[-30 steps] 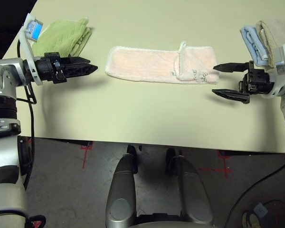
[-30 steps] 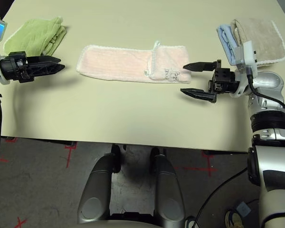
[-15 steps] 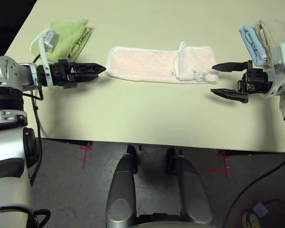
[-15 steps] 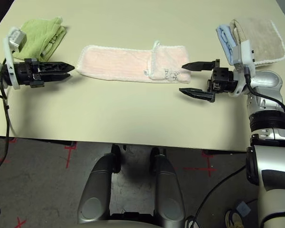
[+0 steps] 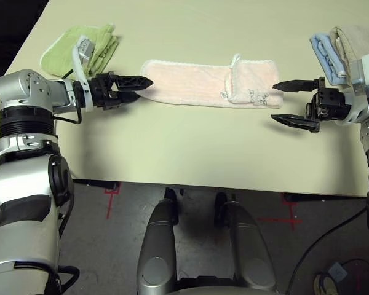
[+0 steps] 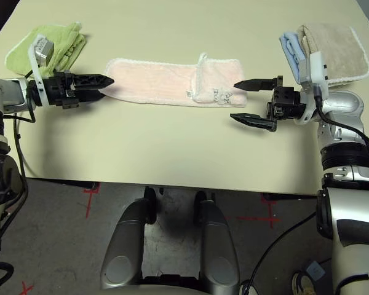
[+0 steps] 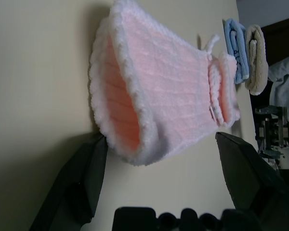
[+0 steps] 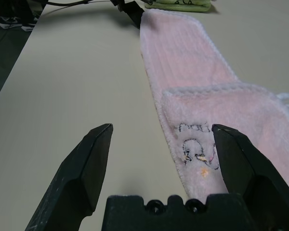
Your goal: Fold the towel and set it aside.
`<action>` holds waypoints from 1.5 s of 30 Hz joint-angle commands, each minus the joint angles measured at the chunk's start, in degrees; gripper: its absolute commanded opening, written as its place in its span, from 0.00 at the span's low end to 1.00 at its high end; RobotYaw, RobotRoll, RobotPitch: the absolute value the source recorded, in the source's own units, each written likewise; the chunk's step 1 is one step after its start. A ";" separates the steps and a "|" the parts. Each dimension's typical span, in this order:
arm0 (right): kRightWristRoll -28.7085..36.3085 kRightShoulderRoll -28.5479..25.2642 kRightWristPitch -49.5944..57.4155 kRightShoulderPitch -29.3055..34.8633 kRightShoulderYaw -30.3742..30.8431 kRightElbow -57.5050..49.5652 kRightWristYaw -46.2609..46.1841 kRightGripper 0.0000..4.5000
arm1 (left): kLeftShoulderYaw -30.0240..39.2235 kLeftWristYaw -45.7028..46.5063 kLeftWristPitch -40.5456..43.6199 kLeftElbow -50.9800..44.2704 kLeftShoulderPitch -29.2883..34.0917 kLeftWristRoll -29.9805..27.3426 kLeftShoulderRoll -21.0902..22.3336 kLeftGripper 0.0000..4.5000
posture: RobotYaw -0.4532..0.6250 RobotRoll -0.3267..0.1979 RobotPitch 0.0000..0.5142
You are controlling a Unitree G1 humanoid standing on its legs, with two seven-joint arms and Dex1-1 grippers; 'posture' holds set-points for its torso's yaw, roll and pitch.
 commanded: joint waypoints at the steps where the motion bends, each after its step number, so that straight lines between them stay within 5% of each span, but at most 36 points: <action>1: -0.45 -0.57 0.08 1.21 -0.76 -1.00 -0.01 0.99 | -0.84 0.43 -0.61 1.68 0.22 0.62 -0.19 1.00 | 0.43 0.62 0.71; 4: -0.61 -0.63 -0.03 1.26 -0.74 -1.02 -0.19 1.00 | -1.55 0.13 -0.93 2.01 0.26 0.84 -0.13 0.86 | 0.43 0.62 0.70; 14: -0.92 -0.19 -0.02 1.34 -0.71 -1.37 -0.60 1.00 | -3.10 0.18 -3.56 2.64 1.48 2.56 1.80 0.02 | 0.44 0.62 0.69; 31: -2.23 -0.21 -1.17 -1.01 -0.94 3.39 -1.83 1.00 | -11.08 -10.35 -13.66 3.87 1.86 10.23 13.60 0.01 | 0.46 0.62 0.69; 45: -1.37 -0.16 -1.29 -1.83 -2.15 6.94 -0.99 1.00 | -11.69 -14.86 -13.65 -1.97 -4.64 9.00 10.69 0.01 | 0.47 0.62 0.69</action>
